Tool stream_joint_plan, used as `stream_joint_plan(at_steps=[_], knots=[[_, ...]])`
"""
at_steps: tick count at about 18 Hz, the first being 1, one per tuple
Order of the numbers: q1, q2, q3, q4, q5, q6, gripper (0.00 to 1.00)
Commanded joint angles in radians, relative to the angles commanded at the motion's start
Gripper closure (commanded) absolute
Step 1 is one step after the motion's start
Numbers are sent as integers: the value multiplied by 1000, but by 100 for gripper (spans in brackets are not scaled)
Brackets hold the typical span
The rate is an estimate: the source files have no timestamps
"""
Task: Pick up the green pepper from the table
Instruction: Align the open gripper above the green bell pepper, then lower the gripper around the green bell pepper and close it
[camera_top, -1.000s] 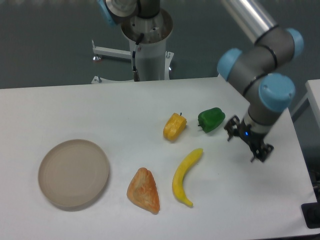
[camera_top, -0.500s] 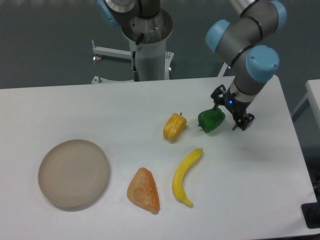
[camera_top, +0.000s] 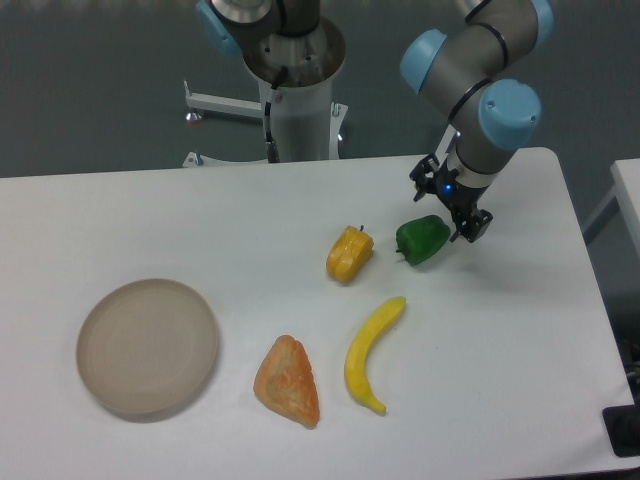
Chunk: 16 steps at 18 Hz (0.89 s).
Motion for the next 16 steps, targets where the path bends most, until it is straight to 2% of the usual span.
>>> stream_joint_plan(at_steps=[5,10,13,16], knots=[[5,0,-34,69,-11,2,0],[9,0,-67,77,-26,-3,0],[9,-3,-81,126,-28,21,0],[11,-5,-87,130,-64,26,0]])
